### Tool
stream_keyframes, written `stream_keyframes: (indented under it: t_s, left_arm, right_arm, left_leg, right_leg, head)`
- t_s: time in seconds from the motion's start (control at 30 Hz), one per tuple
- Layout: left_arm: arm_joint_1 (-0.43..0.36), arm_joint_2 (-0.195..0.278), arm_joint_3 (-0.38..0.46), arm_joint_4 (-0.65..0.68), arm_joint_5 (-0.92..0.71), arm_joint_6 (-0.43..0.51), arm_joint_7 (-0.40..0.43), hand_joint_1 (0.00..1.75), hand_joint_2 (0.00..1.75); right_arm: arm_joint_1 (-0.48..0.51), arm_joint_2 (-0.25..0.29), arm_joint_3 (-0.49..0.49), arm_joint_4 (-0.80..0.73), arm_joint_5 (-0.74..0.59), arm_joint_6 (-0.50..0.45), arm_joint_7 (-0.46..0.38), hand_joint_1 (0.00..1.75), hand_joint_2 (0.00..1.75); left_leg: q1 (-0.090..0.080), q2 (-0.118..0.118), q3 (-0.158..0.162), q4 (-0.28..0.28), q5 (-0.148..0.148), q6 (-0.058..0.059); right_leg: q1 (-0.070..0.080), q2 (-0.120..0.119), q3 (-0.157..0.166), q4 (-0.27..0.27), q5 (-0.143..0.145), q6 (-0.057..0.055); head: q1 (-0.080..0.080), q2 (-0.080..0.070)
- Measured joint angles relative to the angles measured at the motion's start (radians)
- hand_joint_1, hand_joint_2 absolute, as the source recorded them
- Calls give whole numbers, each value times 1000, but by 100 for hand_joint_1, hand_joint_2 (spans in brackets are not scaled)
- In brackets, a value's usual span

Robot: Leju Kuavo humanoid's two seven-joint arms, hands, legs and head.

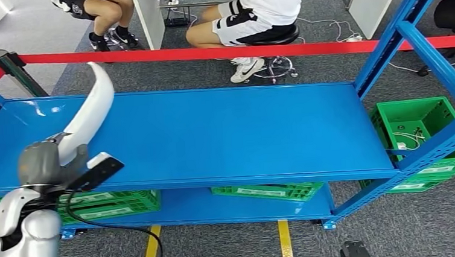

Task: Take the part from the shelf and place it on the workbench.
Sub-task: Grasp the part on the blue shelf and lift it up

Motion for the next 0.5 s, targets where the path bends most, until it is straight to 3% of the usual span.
stream_keyframes:
  t_s: [0.2, 0.27, 0.3, 0.4, 0.43, 0.47, 0.5]
  left_arm:
    - [35, 1, -72, -72, -5, 16, 2, 175, 175]
    - [46, 2, -94, -94, -15, 32, 3, 175, 175]
    - [52, 2, -106, -105, -22, 42, 3, 175, 175]
    - [78, 4, -142, -136, -38, 62, 8, 175, 175]
    - [88, 5, -153, -145, -42, 66, 11, 175, 175]
    - [97, 6, -163, -153, -44, 70, 14, 175, 175]
    - [103, 6, -171, -162, -46, 73, 17, 175, 175]
  right_arm:
    - [2, 0, -13, 0, -5, 10, -10, 0, 0]
    - [2, -1, -15, 0, -5, 11, -14, 0, 0]
    - [2, -2, -17, 0, -5, 11, -16, 0, 0]
    - [7, -2, -23, 1, -5, 11, -19, 0, 0]
    - [10, -2, -26, 1, -5, 11, -19, 0, 0]
    - [13, -2, -28, 1, -6, 11, -20, 0, 0]
    - [16, -2, -31, 1, -7, 10, -22, 0, 0]
  left_leg:
    - [-3, 0, 1, -3, 1, 10]
    - [4, 2, 5, -11, 5, 15]
    - [8, 4, 7, -14, 7, 17]
    - [12, 10, 6, -15, 7, 17]
    - [14, 13, 6, -14, 6, 17]
    - [16, 16, 6, -14, 6, 15]
    - [19, 20, 7, -12, 4, 12]
  right_leg:
    - [-5, 0, 0, 0, -2, 11]
    - [-4, -1, -13, 24, -21, 21]
    - [-6, -1, -33, 65, -46, 27]
    - [-21, -3, -130, 258, -125, 45]
    - [-26, -3, -148, 289, -123, 50]
    - [-31, -5, -148, 280, -101, 55]
    - [-35, -9, -130, 234, -63, 60]
  head:
    - [-1, 0]
    - [1, 0]
    - [3, 0]
    - [5, 0]
    - [5, 0]
    - [5, 0]
    - [5, 0]
